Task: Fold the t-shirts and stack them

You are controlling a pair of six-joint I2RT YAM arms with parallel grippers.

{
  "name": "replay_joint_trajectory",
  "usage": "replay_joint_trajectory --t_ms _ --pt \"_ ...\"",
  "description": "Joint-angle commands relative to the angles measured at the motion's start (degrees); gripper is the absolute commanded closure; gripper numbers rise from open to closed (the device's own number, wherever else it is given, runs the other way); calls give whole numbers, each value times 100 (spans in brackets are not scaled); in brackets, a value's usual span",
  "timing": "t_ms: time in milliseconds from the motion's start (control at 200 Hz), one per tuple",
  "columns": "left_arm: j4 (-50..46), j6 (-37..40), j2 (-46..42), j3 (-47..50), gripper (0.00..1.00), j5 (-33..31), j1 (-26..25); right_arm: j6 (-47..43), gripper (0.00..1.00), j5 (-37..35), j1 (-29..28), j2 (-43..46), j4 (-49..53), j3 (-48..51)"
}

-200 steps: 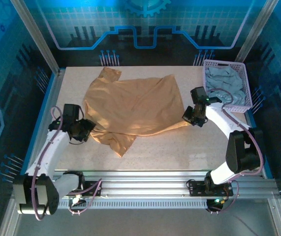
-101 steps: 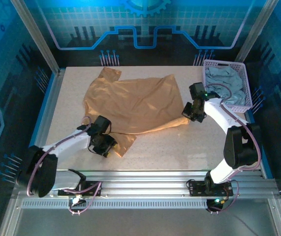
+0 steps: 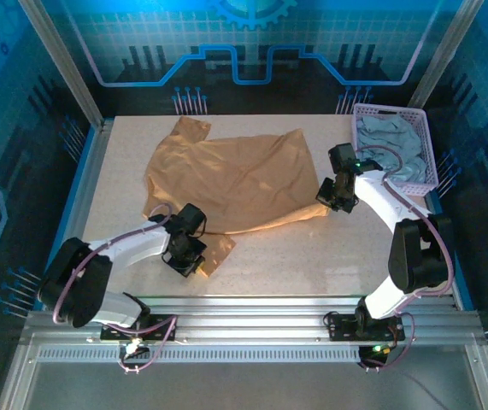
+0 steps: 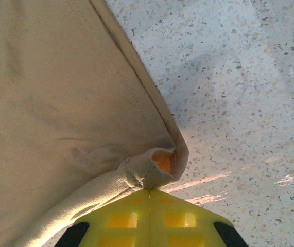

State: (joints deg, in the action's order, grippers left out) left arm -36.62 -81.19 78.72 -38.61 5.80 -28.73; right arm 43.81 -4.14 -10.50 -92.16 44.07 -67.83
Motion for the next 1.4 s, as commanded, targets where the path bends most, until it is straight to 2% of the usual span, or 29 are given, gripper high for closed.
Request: replay_joint_trajectory --t_ms 0,160,330,415,510,680,870,1015,1230,1395 --pt "-739 -243 -1037 126 100 -369 -71 -96 100 -122 20 223 180 16" --pt "-1859 -571 -2292 306 100 -512 -68 -110 100 -45 -21 251 163 -11" --pt "-1902 -699 -2474 440 100 -422 -71 -69 100 16 -147 275 145 102" --pt "-2167 -641 -2580 59 100 -852 -117 -67 100 15 -191 379 171 113" --pt "-2158 -401 -2717 -543 100 -1621 -100 -78 100 49 -198 575 142 15" --pt "-1436 744 -2384 -1981 100 -2642 162 -251 100 118 -198 898 -10 -805" --pt "-500 2473 -1830 -3898 100 -3024 814 -523 100 225 -191 1086 -290 -2229" --pt "66 3501 -1877 -4914 100 -3479 896 -683 100 325 -172 1413 -340 -3055" --pt "760 4343 -2327 -5561 100 -3582 896 -746 100 704 -95 2307 -241 -3274" --pt "992 4739 -2317 -6242 100 -3568 896 -547 100 1140 134 2856 -456 -3322"
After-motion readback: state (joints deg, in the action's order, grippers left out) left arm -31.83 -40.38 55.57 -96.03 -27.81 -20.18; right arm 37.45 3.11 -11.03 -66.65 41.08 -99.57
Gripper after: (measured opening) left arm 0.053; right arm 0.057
